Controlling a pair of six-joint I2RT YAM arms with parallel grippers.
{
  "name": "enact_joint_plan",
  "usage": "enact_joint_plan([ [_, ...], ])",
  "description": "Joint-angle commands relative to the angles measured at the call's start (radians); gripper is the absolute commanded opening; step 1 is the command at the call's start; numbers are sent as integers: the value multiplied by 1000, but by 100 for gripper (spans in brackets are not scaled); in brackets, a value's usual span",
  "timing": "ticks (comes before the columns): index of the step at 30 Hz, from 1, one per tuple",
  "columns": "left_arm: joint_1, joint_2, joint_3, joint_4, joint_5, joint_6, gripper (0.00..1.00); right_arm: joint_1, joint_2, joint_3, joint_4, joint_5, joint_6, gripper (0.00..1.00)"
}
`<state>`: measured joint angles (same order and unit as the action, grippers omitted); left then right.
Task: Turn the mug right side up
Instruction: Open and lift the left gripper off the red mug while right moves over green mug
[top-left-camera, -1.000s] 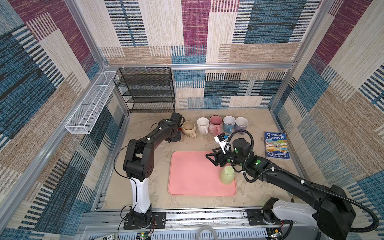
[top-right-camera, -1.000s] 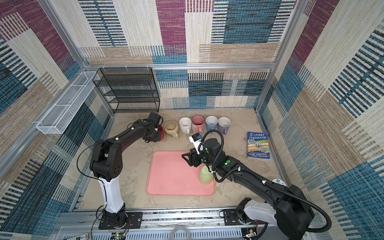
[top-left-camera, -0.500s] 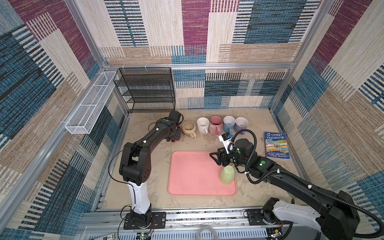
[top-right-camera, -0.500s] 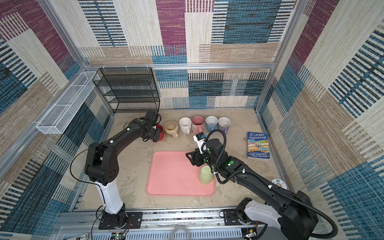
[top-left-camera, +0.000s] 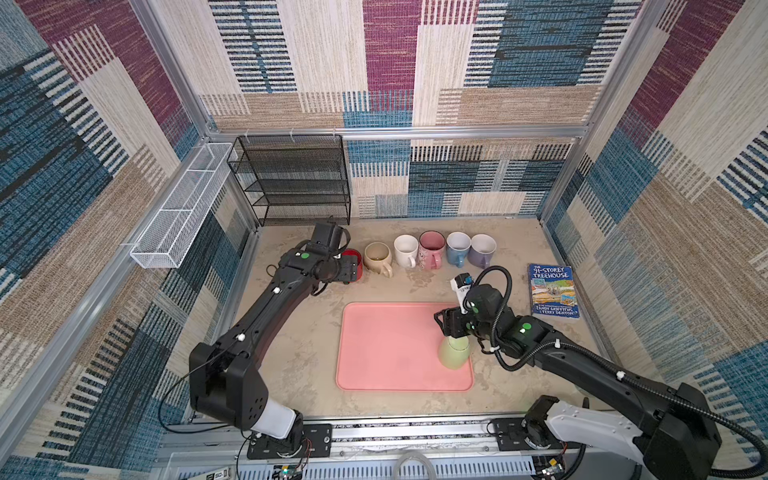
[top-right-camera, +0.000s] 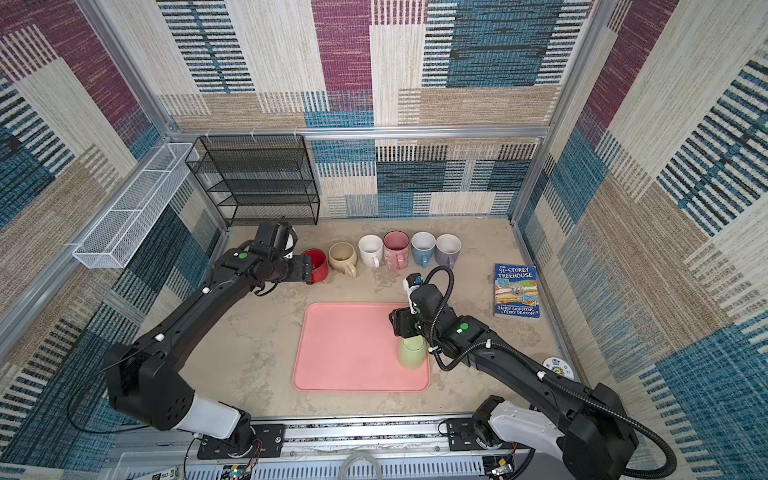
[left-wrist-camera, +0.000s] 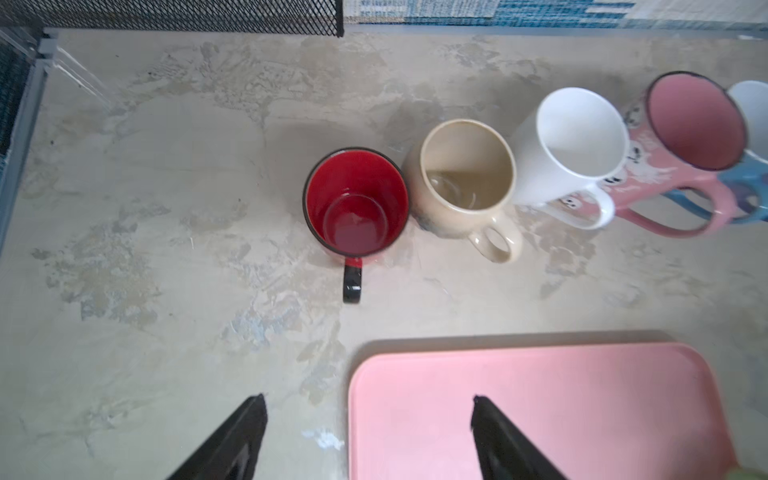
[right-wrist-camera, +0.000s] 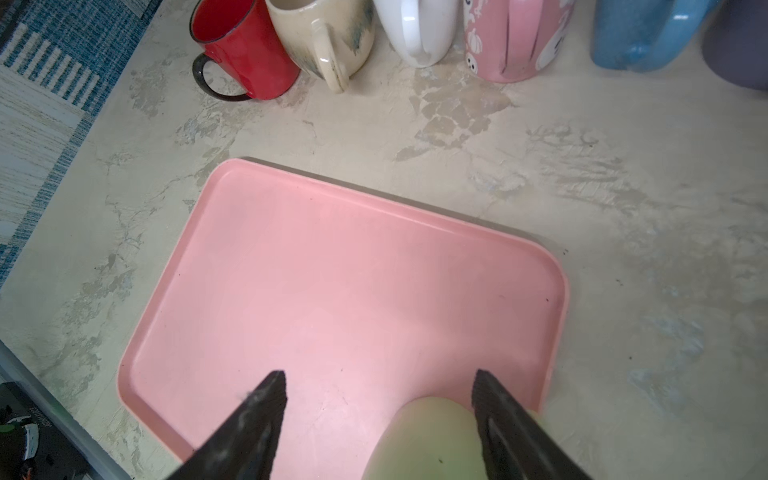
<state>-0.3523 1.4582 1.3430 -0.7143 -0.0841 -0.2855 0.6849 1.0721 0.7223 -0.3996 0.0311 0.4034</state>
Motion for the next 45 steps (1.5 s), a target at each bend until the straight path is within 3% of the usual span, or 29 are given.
enact_joint_plan([
  [1, -9, -92, -58, -1, 98, -36, 81, 1, -35, -18, -44, 18, 31, 76],
  [8, -24, -309, -189, -2, 146, -50, 81, 2, -63, -37, -103, 36, 82, 79],
  [14, -24, -405, -246, -24, 155, -46, 80, 11, -68, -45, -114, 9, 109, 81],
  [28, -23, -427, -299, -21, 118, -17, 79, 143, -66, -66, -155, 48, 222, 84],
  [36, -23, -440, -303, -7, 144, -21, 79, 159, -85, -24, -227, 97, 250, 85],
  [45, -23, -472, -332, 8, 162, -17, 79, 195, -91, 0, -314, 54, 280, 84],
])
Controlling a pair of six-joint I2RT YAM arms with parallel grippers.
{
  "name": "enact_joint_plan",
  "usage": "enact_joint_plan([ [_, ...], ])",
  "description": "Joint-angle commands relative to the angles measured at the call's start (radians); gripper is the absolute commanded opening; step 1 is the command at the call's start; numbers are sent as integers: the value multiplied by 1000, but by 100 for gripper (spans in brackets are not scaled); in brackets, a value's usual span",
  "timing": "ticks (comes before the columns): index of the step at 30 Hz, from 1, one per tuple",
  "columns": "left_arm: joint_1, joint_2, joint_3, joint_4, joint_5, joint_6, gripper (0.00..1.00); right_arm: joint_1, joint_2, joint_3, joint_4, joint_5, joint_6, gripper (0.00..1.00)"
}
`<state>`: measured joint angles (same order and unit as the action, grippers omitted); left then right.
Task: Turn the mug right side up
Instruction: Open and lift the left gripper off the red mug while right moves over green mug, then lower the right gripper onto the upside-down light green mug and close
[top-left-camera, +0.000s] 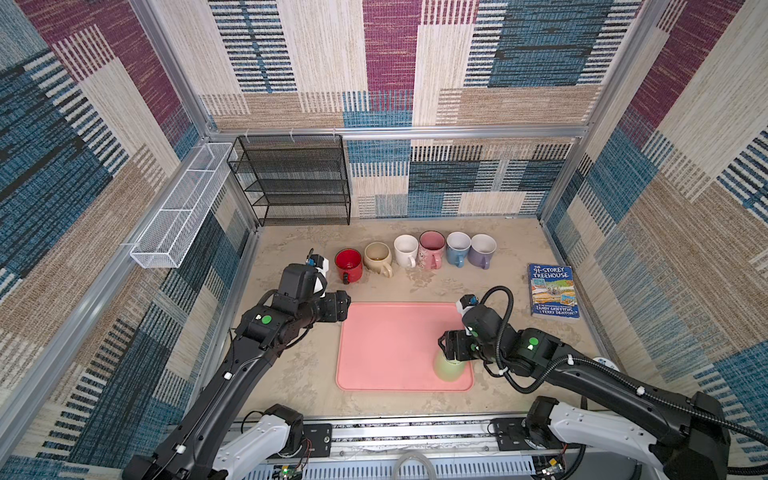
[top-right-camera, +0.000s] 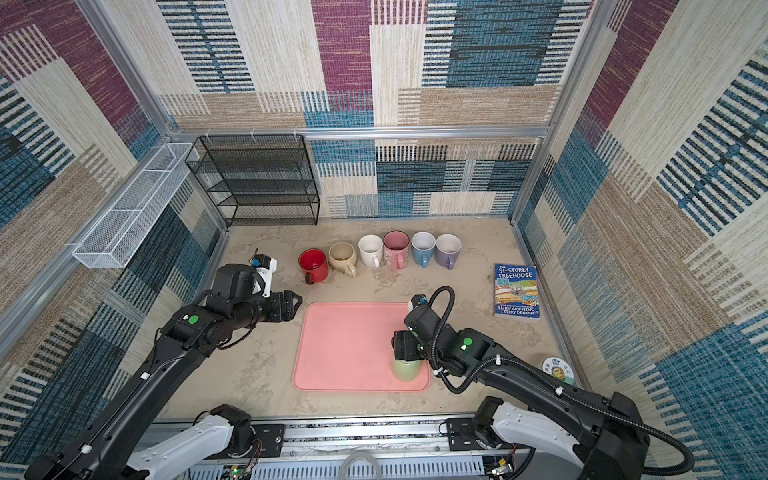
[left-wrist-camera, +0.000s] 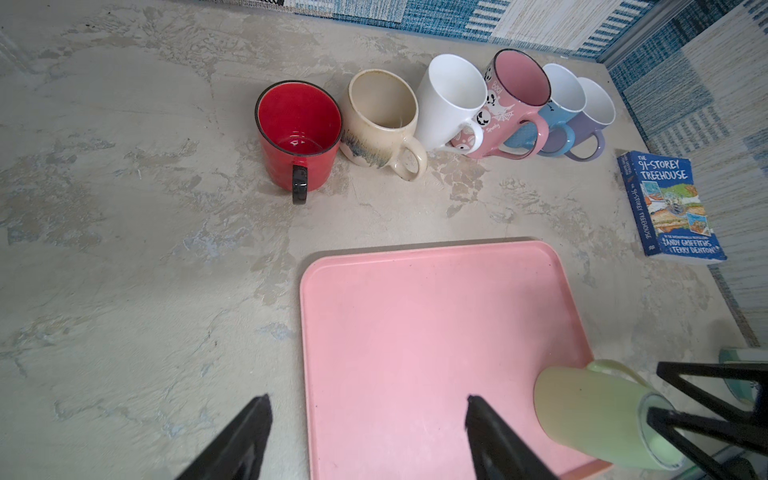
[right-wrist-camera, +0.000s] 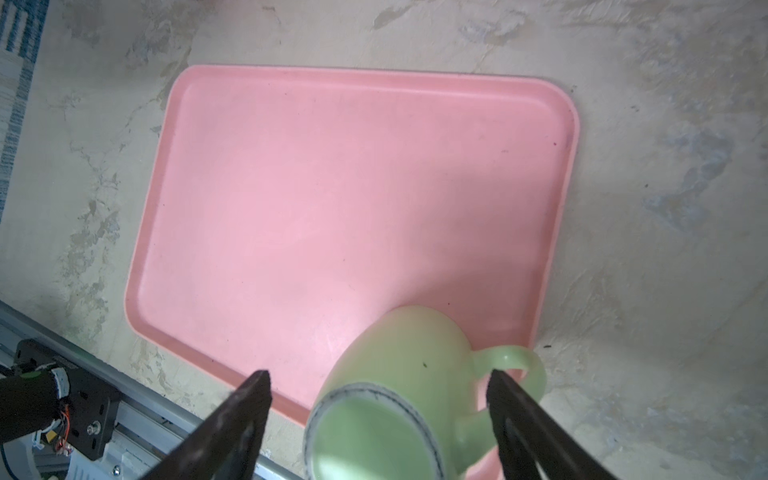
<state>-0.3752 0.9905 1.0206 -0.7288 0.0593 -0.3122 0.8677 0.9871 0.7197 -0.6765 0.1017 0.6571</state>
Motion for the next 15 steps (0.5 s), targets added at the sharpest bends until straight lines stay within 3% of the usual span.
enact_joint_plan([
  [1, 0, -5, -12, 25, 23, 10, 78, 21, -11, -1, -39, -28, 31, 84],
  [15, -1, 4, -16, 39, 37, 21, 78, 97, 37, -31, -70, 6, 76, 89],
])
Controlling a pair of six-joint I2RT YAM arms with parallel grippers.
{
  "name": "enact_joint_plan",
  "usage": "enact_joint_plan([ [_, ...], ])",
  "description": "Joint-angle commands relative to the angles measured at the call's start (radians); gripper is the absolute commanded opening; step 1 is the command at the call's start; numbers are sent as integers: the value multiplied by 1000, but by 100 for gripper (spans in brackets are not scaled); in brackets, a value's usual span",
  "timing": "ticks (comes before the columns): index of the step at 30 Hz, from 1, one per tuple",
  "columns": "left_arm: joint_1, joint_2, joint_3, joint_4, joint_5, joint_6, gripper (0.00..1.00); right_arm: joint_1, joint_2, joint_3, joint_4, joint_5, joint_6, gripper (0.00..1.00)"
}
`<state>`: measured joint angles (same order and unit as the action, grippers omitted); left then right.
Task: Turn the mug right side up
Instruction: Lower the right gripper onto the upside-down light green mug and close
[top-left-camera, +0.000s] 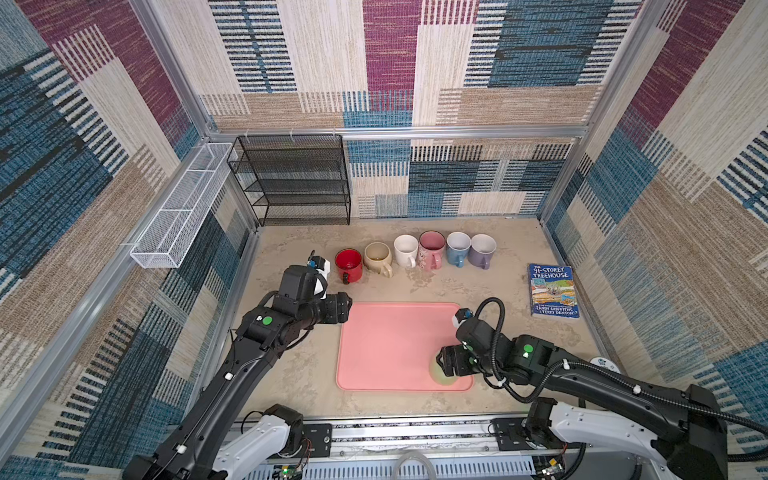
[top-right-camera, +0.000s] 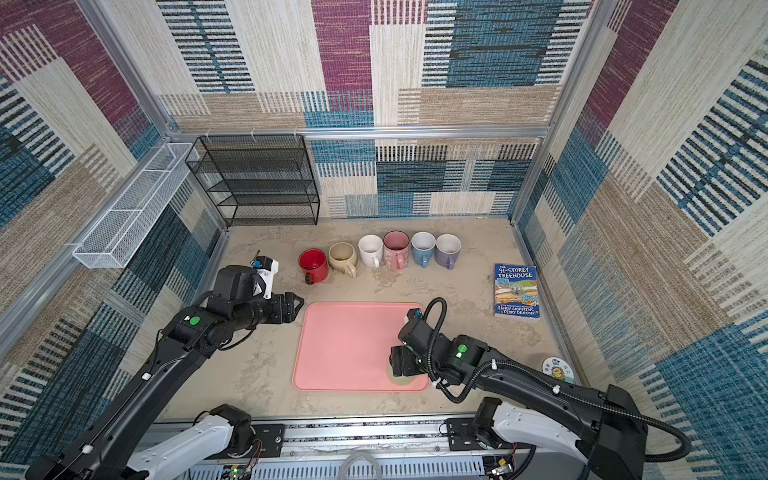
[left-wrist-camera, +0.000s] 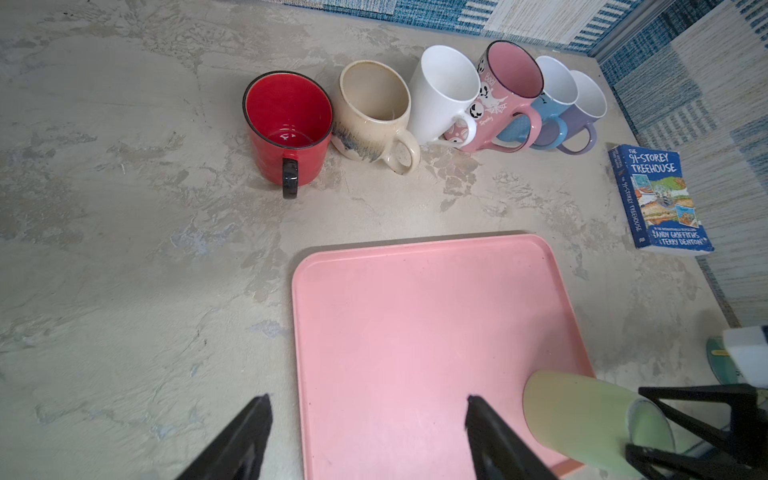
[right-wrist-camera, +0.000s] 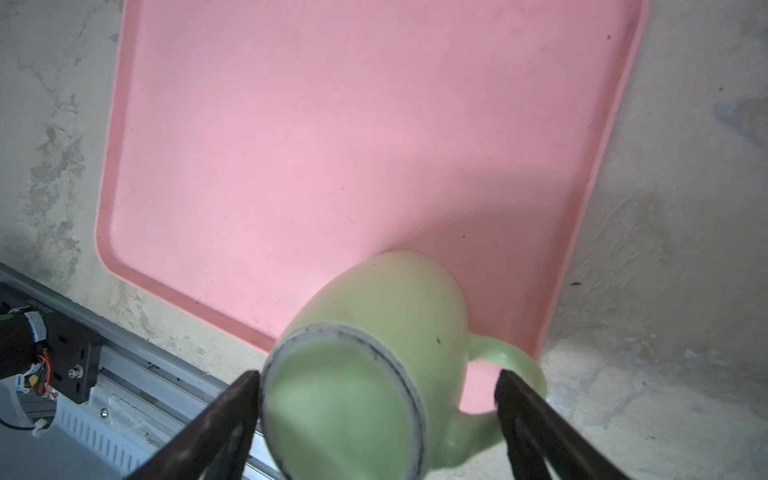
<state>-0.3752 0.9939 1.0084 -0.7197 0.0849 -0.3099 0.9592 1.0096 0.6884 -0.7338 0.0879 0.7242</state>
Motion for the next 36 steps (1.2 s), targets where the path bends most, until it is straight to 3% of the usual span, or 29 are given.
enact_joint_plan([
  [1, -1, 0, -4, 29, 9, 21, 78, 9, 22, 2, -6, 17, 8, 89],
  [16, -1, 1, -8, 30, 3, 26, 78, 15, 120, 20, 77, 10, -35, 87],
  [22, -1, 12, -1, 29, 9, 30, 78, 15, 95, 39, 45, -5, -72, 90],
  [36, 0, 7, -5, 29, 12, 34, 78, 81, 92, 30, -55, 11, -23, 90],
])
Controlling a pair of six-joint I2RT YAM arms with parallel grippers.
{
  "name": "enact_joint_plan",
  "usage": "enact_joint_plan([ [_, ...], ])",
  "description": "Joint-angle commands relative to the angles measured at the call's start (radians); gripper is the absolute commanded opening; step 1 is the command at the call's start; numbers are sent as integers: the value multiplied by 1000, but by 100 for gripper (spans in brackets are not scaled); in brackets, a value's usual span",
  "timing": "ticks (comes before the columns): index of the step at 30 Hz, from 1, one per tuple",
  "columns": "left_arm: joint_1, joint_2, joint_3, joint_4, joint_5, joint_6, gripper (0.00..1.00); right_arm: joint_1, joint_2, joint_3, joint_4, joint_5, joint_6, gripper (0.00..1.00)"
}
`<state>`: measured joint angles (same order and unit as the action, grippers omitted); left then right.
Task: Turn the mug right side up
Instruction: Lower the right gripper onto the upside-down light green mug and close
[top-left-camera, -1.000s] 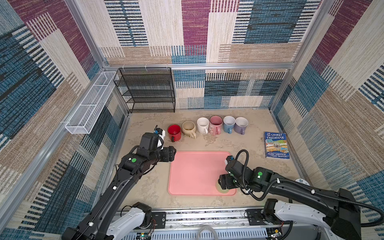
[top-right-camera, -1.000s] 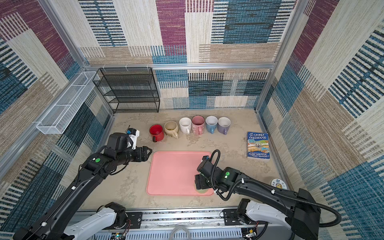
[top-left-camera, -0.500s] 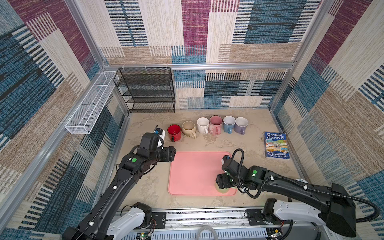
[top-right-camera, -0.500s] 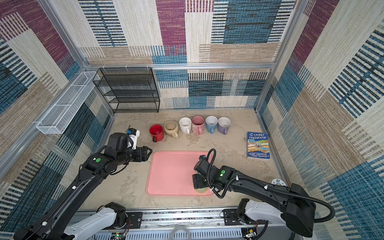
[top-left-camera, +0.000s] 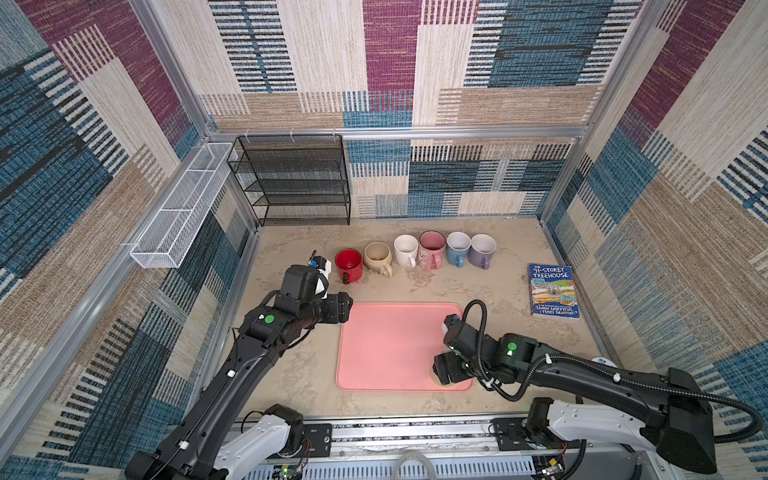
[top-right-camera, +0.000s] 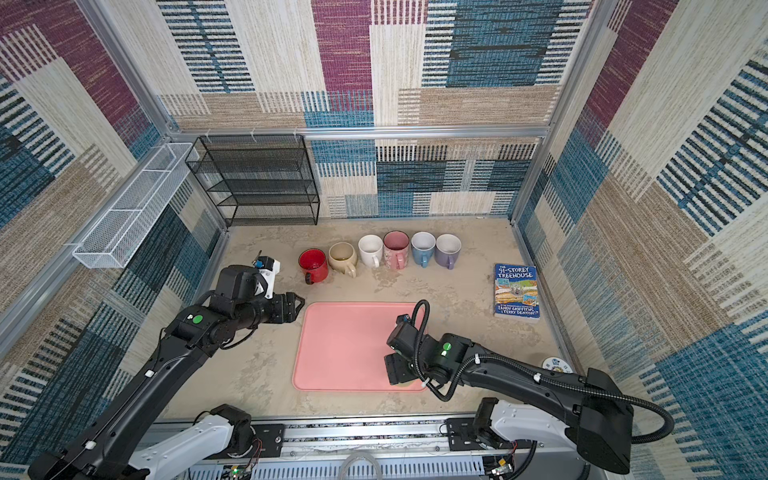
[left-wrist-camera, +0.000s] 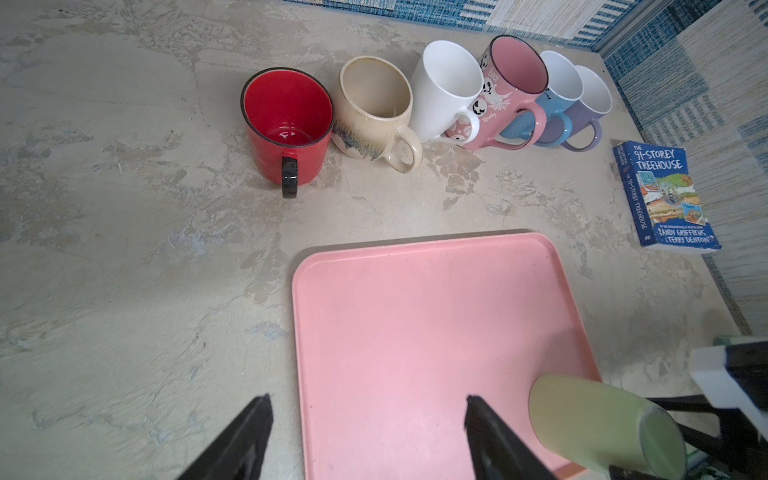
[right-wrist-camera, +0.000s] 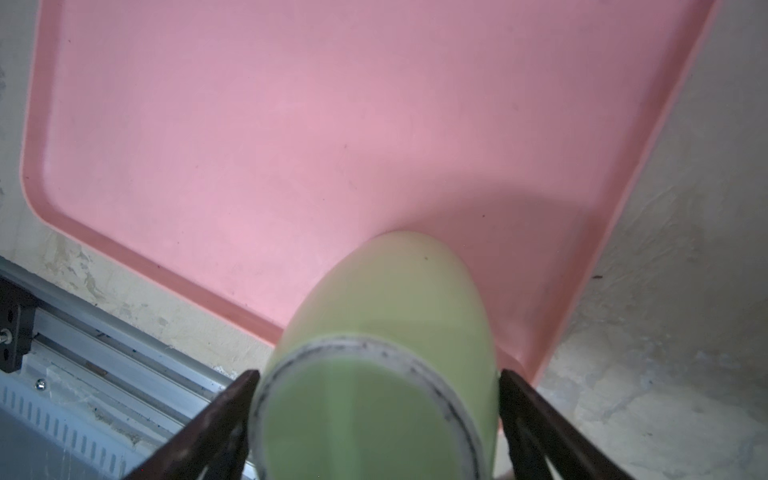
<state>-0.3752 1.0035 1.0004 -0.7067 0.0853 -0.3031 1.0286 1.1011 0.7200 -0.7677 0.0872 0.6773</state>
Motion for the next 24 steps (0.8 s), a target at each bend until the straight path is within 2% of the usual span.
enact_joint_plan([
  [1, -1, -3, 2, 17, 12, 27, 78, 16, 3, -1, -25, 17, 28, 90],
  [18, -1, -17, -8, 16, 16, 23, 78, 21, 121, 66, 16, 87, 32, 67],
  [21, 1, -20, -10, 16, 17, 22, 78, 21, 151, 89, 29, 96, 20, 66],
  [24, 0, -16, -9, 16, 22, 21, 78, 20, 189, 119, 49, 97, 5, 73],
])
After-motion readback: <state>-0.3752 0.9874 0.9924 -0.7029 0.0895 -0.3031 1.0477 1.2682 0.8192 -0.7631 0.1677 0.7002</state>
